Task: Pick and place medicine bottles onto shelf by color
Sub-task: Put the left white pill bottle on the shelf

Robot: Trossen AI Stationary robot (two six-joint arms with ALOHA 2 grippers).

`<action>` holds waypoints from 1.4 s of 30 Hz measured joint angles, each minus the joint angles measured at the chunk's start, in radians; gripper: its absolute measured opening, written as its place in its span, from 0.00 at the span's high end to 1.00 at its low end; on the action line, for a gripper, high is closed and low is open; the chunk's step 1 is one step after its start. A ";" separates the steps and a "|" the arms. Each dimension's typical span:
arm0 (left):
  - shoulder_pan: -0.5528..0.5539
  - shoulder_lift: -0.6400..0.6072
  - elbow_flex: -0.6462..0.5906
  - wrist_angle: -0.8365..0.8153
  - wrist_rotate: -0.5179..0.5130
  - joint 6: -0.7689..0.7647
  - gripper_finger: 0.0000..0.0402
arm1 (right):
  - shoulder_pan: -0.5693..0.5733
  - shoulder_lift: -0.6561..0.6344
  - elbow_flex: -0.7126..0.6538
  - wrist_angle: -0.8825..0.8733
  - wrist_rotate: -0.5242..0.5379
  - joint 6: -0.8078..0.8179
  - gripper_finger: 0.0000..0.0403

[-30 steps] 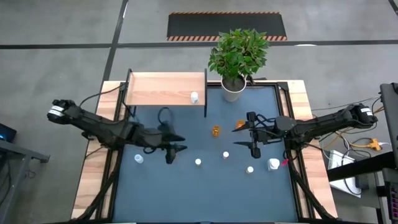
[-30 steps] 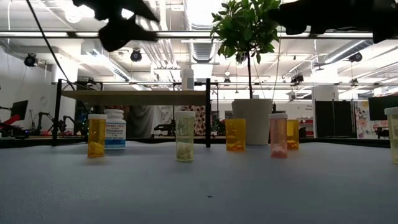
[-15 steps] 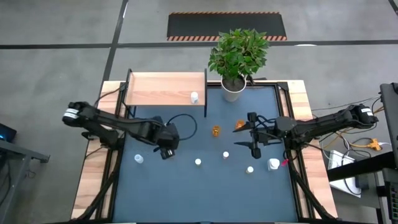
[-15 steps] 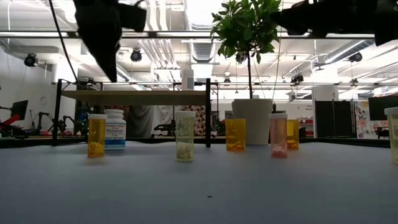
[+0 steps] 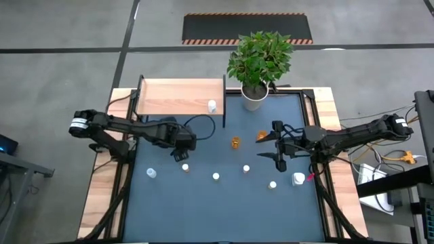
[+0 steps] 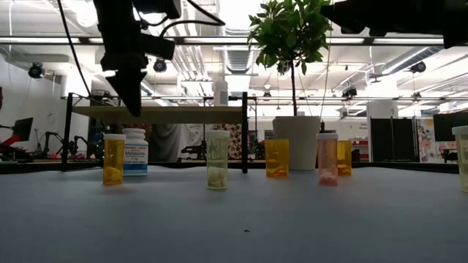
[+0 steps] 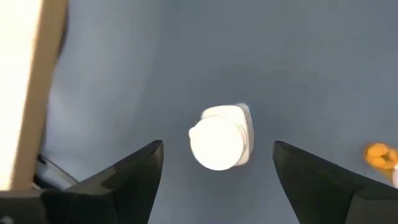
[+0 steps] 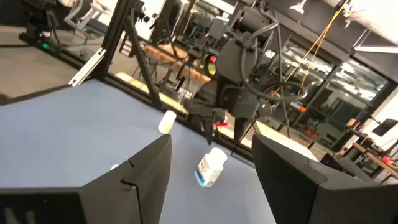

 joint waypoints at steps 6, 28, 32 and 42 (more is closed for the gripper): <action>0.004 -0.023 -0.104 0.097 0.020 0.001 0.29 | 0.000 -0.004 0.000 -0.001 0.000 0.009 0.47; 0.022 -0.021 -0.221 0.244 -0.008 -0.006 0.47 | 0.000 -0.003 0.000 -0.022 0.019 0.008 0.47; 0.021 -0.022 -0.215 0.250 -0.010 -0.007 0.58 | 0.000 -0.003 0.000 -0.028 0.028 0.007 0.47; 0.014 -0.022 -0.187 0.241 0.064 -0.009 0.57 | 0.000 -0.003 0.000 -0.028 0.027 0.009 0.47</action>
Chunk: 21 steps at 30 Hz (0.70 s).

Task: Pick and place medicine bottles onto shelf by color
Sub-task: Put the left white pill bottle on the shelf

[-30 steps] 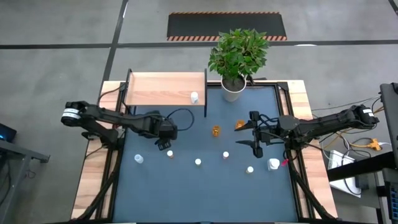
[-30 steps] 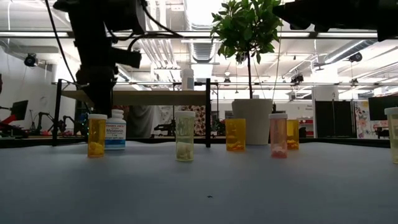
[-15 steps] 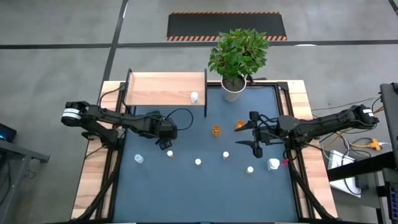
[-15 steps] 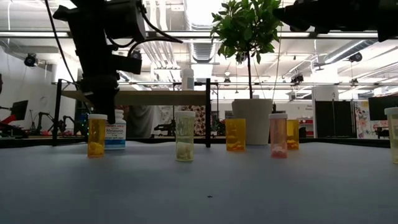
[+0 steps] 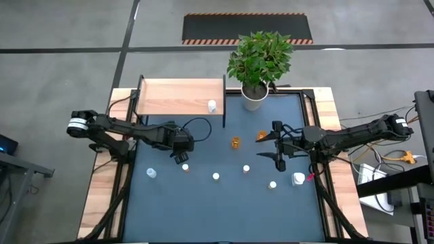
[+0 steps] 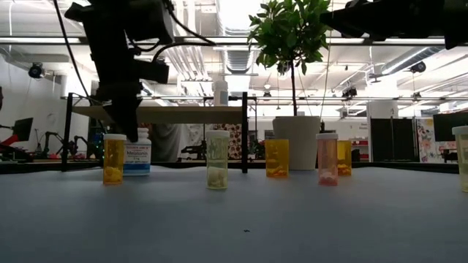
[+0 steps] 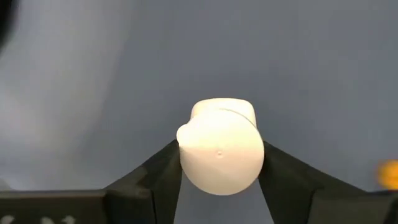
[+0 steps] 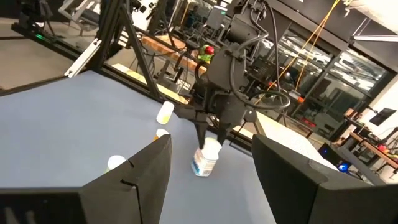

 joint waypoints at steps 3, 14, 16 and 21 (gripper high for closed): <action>-0.009 0.000 0.044 -0.001 0.090 0.000 0.56 | 0.000 0.000 0.000 0.000 0.000 0.000 0.47; -0.034 0.000 0.364 -0.192 0.240 0.110 0.56 | 0.000 0.000 0.000 -0.001 0.000 0.001 0.47; -0.034 0.000 0.434 -0.252 0.237 0.171 0.56 | 0.000 0.000 0.000 -0.001 0.000 0.001 0.47; -0.034 0.000 0.590 -0.438 0.141 0.416 0.56 | 0.000 0.000 0.000 -0.001 0.000 0.001 0.47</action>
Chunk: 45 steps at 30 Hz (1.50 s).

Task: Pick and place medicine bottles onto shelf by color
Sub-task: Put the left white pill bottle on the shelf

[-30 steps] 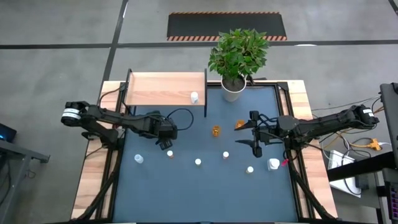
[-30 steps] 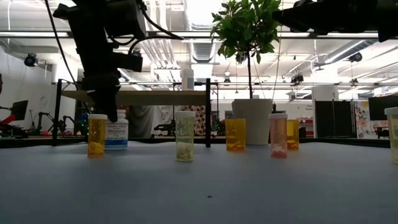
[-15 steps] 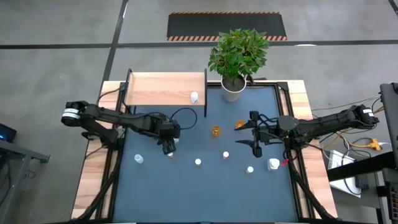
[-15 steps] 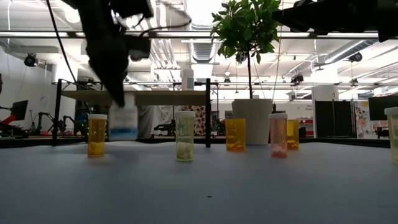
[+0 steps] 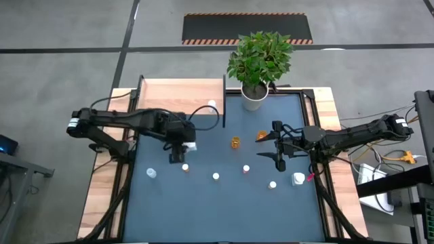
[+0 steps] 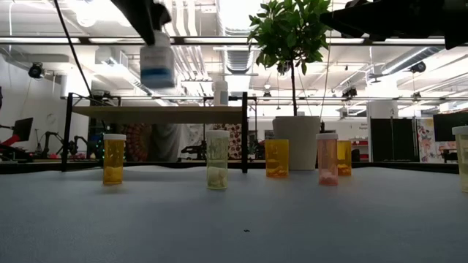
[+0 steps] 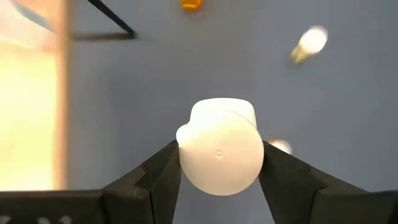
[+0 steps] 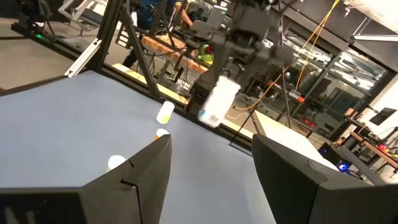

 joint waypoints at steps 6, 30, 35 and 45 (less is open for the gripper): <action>0.026 -0.033 0.103 -0.151 -0.224 0.224 0.56 | 0.000 0.000 0.000 0.000 -0.001 0.004 0.47; 0.469 -0.155 0.038 -0.110 -0.025 0.477 0.59 | 0.000 0.000 0.000 0.001 -0.004 0.017 0.47; 0.559 -0.154 -0.021 -0.078 -0.011 0.516 0.60 | 0.000 0.000 0.000 0.000 -0.005 0.018 0.47; 0.649 -0.149 -0.092 -0.073 0.005 0.558 0.60 | 0.000 0.000 0.000 0.000 -0.005 0.017 0.47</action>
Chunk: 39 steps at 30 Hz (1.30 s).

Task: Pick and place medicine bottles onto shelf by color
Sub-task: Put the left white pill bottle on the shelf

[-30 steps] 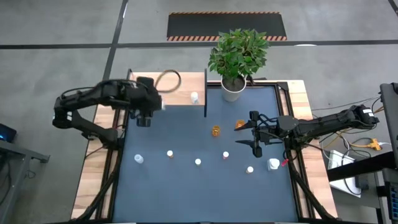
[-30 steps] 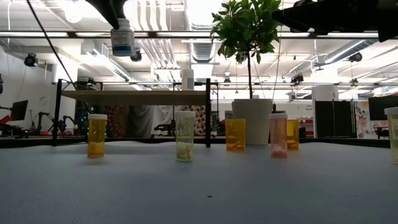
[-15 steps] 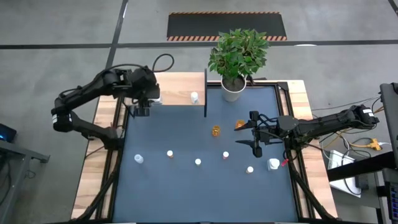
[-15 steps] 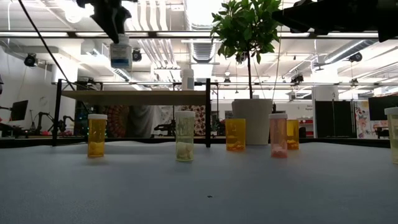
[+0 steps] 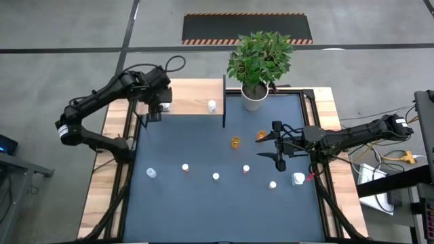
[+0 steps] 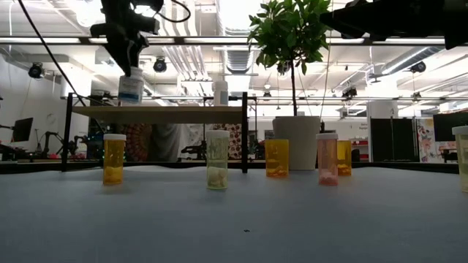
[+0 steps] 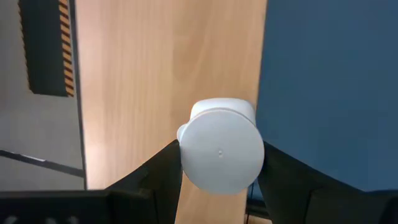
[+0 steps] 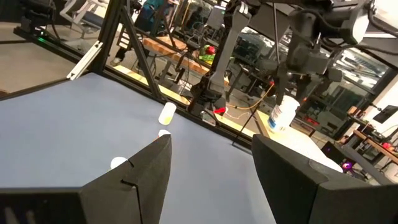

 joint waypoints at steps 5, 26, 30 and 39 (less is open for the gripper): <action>0.000 0.000 -0.023 0.021 0.000 0.002 0.58 | 0.000 0.000 0.000 0.000 0.000 -0.002 0.47; 0.002 -0.003 -0.029 0.050 -0.068 -0.002 0.49 | 0.000 0.000 0.000 0.000 0.000 -0.002 0.47; 0.002 -0.006 -0.029 0.049 -0.067 -0.003 0.49 | 0.000 0.000 0.000 0.000 0.000 -0.001 0.47; 0.001 -0.007 -0.028 0.049 -0.065 -0.004 0.49 | 0.000 0.000 0.000 0.000 0.000 -0.002 0.47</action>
